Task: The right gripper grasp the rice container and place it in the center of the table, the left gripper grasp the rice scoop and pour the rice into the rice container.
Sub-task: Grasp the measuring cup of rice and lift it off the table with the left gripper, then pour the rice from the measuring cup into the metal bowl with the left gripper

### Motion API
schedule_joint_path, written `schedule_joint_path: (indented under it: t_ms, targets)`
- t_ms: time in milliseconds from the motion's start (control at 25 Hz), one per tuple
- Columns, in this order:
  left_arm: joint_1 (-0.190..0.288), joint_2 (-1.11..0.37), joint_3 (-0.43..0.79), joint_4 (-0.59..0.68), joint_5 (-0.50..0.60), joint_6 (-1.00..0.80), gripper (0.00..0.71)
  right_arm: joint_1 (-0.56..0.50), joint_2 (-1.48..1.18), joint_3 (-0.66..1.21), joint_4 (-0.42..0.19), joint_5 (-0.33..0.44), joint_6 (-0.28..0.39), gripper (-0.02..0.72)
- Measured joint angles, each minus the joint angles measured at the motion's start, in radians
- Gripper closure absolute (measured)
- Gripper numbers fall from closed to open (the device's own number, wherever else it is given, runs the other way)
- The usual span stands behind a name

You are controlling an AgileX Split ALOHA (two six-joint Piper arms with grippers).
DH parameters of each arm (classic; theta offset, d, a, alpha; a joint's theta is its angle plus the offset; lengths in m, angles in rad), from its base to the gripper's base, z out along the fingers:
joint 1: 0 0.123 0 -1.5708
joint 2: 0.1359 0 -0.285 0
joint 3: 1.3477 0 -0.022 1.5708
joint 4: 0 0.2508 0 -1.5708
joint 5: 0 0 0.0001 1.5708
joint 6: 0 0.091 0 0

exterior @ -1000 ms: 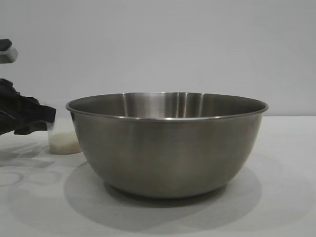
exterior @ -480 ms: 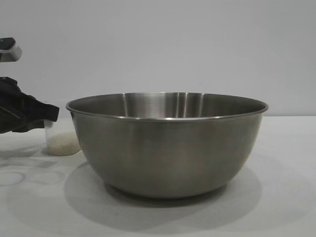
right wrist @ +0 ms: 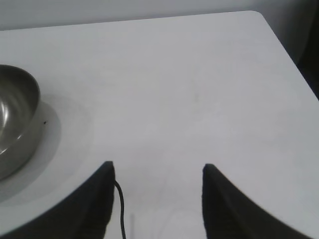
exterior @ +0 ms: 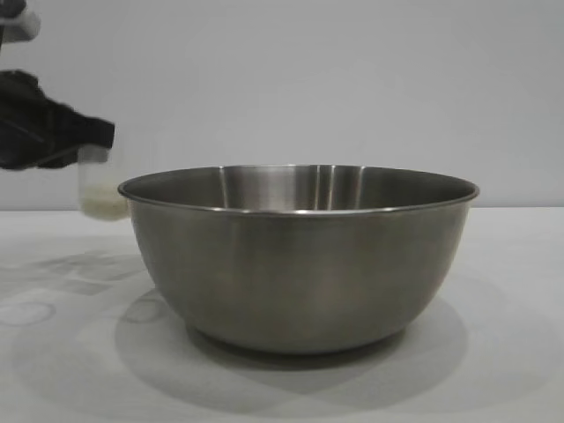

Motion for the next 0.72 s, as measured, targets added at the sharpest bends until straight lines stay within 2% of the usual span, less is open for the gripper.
schedule_joint_path:
  t_ms: [240, 520, 720]
  targets:
    - [0.000, -0.061, -0.073, 0.167, 0.000, 0.091, 0.710, 0.000, 0.000, 0.000, 0.000, 0.000, 0.000, 0.370]
    - [0.000, -0.085, -0.137, 0.446, -0.002, 0.314, 0.710, 0.000, 0.000, 0.000, 0.000, 0.000, 0.000, 0.370]
    - [0.000, -0.090, -0.176, 0.557, -0.002, 0.443, 0.710, 0.000, 0.000, 0.000, 0.000, 0.000, 0.000, 0.370]
